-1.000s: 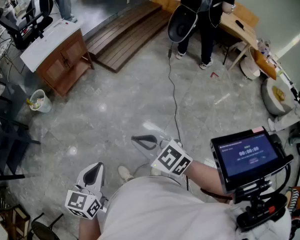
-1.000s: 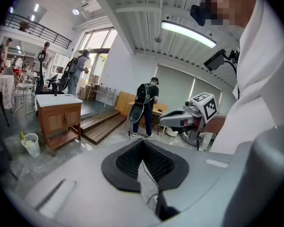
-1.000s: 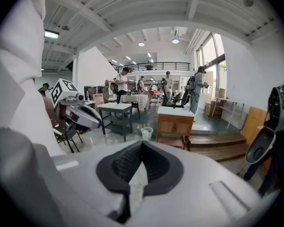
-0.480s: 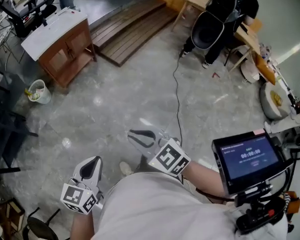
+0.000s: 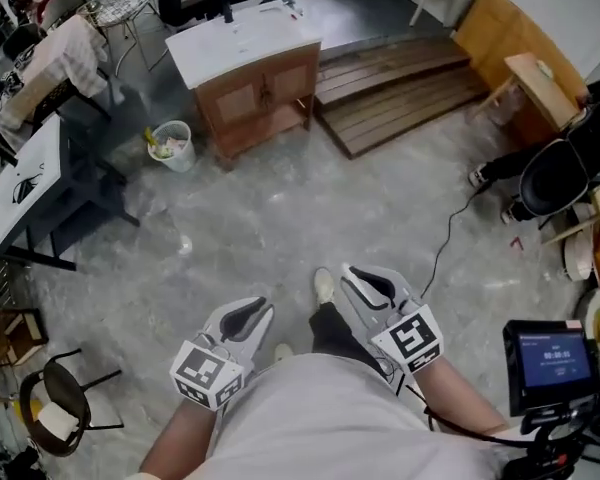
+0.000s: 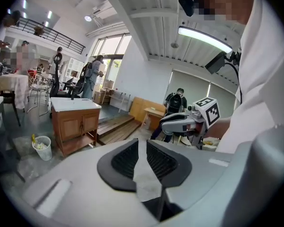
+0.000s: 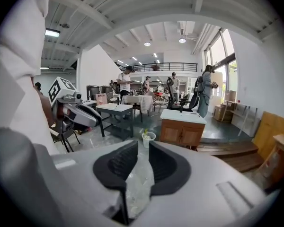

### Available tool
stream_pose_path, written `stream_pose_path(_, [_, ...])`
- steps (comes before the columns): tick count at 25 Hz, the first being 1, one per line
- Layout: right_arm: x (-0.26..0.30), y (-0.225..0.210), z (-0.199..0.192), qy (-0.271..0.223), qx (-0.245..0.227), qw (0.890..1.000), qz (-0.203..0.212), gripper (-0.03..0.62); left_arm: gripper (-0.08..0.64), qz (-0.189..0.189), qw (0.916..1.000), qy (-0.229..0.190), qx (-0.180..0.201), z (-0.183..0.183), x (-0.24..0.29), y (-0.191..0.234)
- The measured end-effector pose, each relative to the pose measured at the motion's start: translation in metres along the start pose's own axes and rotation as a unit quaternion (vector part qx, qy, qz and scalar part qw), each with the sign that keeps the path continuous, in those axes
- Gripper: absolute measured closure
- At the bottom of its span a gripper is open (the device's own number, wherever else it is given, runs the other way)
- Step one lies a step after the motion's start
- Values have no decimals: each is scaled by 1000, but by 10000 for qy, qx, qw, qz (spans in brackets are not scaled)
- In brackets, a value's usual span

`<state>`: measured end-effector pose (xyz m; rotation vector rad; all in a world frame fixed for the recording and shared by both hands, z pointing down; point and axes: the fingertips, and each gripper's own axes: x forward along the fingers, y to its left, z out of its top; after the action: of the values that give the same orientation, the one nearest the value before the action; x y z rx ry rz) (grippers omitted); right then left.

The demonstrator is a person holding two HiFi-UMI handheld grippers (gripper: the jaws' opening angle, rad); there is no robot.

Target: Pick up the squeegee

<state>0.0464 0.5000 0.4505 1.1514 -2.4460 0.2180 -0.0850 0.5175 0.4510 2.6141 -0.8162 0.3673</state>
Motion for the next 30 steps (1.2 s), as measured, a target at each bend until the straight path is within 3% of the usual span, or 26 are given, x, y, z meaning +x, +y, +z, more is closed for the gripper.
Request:
stream_pose_path(9, [90,-150,48,-227,-195,9975,637,532,500,607,9980,-145,-104,94,115,73])
stream_pose_path(13, [117,-210,51,-144,-262,9964,789,532,504,808,9963,-273,-143,129,159,101])
stream_pose_path(20, [191,-274,52,-89,-159,9948,1007,532,553,912,9947,-340,-346,153,216,162])
stream_pose_path(26, [256,-303,75,31,-107,9964,838,541,555,644,9966,-374,-361,173,233,232])
stream_pose_path(30, [305,-330,113,92,-127,9985,527,545,555,359,9977,-424,-380,205,242,292])
